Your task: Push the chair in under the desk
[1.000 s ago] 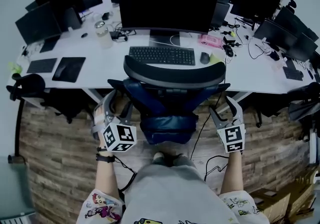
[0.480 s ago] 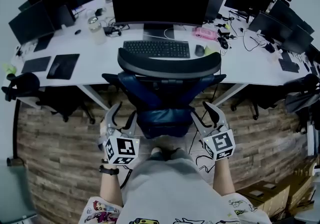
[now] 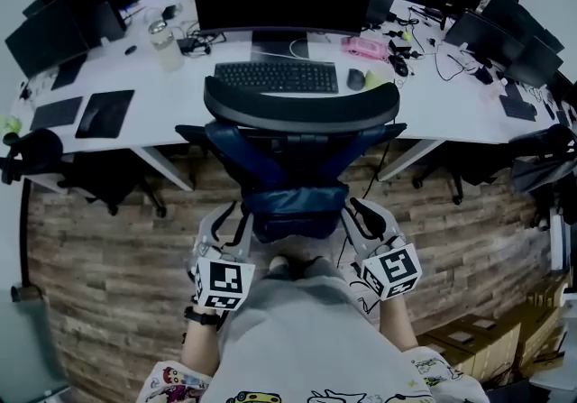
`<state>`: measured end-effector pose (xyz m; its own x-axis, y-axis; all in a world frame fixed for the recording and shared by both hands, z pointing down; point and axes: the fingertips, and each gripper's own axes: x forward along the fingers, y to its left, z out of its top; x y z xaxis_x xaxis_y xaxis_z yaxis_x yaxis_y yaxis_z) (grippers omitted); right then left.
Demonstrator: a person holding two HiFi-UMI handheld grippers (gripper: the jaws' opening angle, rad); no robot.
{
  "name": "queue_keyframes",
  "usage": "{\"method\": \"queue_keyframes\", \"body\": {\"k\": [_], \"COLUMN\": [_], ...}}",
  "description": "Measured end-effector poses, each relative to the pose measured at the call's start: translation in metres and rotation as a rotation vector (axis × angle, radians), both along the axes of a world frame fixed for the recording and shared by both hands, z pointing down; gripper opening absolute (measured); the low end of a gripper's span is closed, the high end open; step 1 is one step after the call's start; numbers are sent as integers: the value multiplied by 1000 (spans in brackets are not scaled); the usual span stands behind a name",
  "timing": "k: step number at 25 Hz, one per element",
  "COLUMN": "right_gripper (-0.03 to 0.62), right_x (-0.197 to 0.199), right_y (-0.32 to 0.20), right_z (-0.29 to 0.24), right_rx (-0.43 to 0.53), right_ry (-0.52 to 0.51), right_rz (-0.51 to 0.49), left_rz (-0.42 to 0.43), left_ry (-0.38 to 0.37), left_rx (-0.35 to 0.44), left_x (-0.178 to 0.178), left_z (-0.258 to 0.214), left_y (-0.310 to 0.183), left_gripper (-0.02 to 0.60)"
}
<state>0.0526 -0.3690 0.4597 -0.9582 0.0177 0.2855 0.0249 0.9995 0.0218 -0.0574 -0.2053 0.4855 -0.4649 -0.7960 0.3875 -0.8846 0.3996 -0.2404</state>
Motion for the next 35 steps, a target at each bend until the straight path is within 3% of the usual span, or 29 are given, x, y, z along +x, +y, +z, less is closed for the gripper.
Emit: {"method": "queue_keyframes", "body": {"k": [7, 11, 14, 35], "right_gripper": [2, 2, 2, 0], "right_x": [2, 4, 4, -3], "right_y": [4, 4, 4, 12], "right_z": [-4, -7, -9, -12], "right_rx": [-28, -51, -49, -45], "right_ry": [-35, -61, -73, -107], "right_rz": [9, 11, 17, 19], "left_rz": [-23, -59, -78, -71], "left_ry": [99, 153, 179, 101], "left_rx": [126, 174, 197, 182], "left_x": [3, 0, -1, 0], "left_z": [-7, -5, -3, -16], "left_y": [-2, 4, 9, 21], "left_gripper": [70, 11, 11, 9]}}
